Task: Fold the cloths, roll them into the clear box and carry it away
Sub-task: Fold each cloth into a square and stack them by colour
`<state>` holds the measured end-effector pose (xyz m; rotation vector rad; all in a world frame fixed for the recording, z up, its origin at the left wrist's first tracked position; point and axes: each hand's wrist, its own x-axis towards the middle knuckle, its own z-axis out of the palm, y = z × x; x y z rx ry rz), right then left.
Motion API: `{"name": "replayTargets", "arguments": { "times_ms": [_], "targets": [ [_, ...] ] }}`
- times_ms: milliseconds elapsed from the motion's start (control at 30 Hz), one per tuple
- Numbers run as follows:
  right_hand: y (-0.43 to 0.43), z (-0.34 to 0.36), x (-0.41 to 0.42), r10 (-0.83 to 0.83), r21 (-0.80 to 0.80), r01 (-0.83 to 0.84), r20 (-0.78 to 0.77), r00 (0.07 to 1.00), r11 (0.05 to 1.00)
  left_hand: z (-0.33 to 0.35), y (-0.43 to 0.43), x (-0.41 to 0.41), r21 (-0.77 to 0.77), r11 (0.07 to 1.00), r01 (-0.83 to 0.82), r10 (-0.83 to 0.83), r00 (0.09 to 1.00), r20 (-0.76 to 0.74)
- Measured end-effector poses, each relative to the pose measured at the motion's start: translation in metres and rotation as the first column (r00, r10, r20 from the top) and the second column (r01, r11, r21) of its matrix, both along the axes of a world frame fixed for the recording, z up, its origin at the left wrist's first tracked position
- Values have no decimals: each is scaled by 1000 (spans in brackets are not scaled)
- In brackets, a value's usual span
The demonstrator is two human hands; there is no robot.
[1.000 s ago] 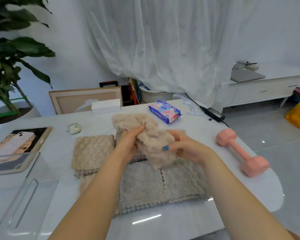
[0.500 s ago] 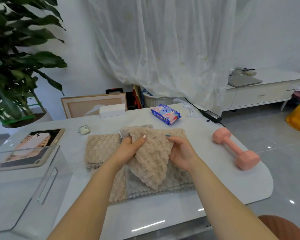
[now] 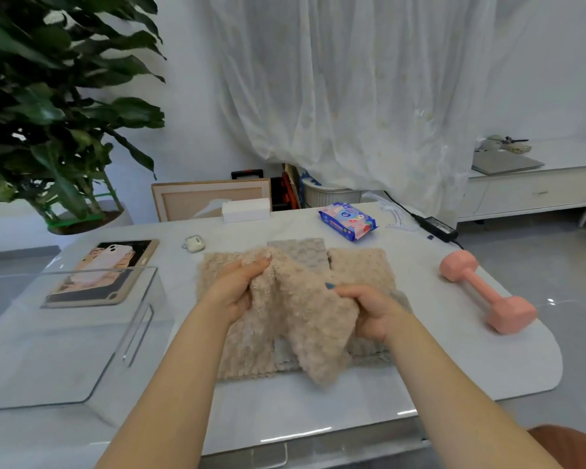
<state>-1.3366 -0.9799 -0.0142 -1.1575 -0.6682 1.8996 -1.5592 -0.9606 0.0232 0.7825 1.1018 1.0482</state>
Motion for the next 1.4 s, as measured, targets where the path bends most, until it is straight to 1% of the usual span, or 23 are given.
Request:
{"name": "replayTargets", "arguments": {
  "times_ms": [67, 133, 200, 300, 367, 433, 467, 500, 533, 567, 600, 667, 733, 767, 800, 867, 967, 1067, 1133, 1200, 1267, 1333, 1400],
  "targets": [
    [-7, 1, -8, 16, 10, -16, -51, 999, 1000, -4, -2, -5, 104, 994, -16, 48, 949, -313],
    [-6, 2, -5, -56, 55, 64, -131, 990, 996, -9, -4, -11, 227, 974, 10, 118, 830, -546],
    [-5, 7, 2, -50, 98, 59, -95, 994, 993, -11, -4, -17, 286, 958, -12, 199, 748, -634],
    [-5, 19, 9, 17, 100, -35, 172, 985, 994, -4, -3, -25, 329, 938, -106, 320, 629, -709],
    [-4, 29, 17, -26, 113, -14, 346, 938, 993, 3, -5, -29, 361, 913, -190, 398, 610, -685],
    [-2, 35, 25, -100, 93, 69, 398, 912, 993, 8, -3, -34, 363, 895, -260, 444, 609, -658],
    [-1, 35, 29, -123, 66, 106, 387, 914, 992, 11, -2, -36, 312, 903, -297, 429, 688, -586],
    [-2, 36, 31, -133, 29, 131, 367, 921, 991, 12, 1, -39, 223, 921, -319, 386, 820, -422],
    [-2, 34, 32, -131, -6, 142, 352, 927, 990, 14, 3, -42, 106, 949, -298, 314, 931, -188],
    [-4, 32, 32, -125, -37, 148, 363, 923, 988, 15, 4, -44, 40, 968, -247, 246, 969, 26],
    [-4, 26, 32, -118, -44, 151, 431, 895, 987, 15, 3, -44, 36, 974, -223, 216, 965, 150],
    [-8, 19, 33, -61, -11, 93, 678, 732, 996, 13, -4, -39, 115, 959, -258, 244, 962, 123],
    [-13, 15, 33, -3, 2, 3, 837, 547, 1000, 9, -12, -31, 284, 892, -351, 386, 919, -80],
    [-15, 14, 33, 3, 1, -8, 848, 530, 1000, 7, -17, -27, 385, 843, -374, 471, 860, -197],
    [-18, 13, 34, -11, 10, 5, 834, 551, 1000, 6, -21, -24, 470, 795, -383, 549, 785, -288],
    [-24, 13, 36, -95, 66, 70, 785, 613, 995, -1, -24, -23, 582, 726, -367, 641, 669, -377],
    [-33, 10, 43, -333, 213, 259, 683, 650, 942, -7, -32, -22, 660, 655, -368, 703, 618, -353],
    [-37, 12, 45, -556, 371, 431, 366, 747, 823, -9, -39, -19, 646, 648, -403, 660, 720, -214],
    [-39, 17, 43, -570, 338, 515, 83, 817, 788, -10, -41, -16, 607, 685, -403, 590, 796, -138],
    [-41, 23, 44, -541, 329, 551, -131, 831, 767, -14, -44, -13, 574, 724, -384, 518, 851, -84],
    [-45, 26, 48, -487, 400, 509, -163, 858, 762, -23, -51, -10, 551, 775, -311, 416, 907, -73],
    [-51, 25, 51, -423, 513, 375, -27, 906, 772, -36, -59, -8, 528, 819, -224, 324, 940, -104],
    [-50, 15, 57, -407, 551, 260, 162, 899, 793, -50, -63, -8, 498, 850, -171, 271, 953, -137]
  ]
}}
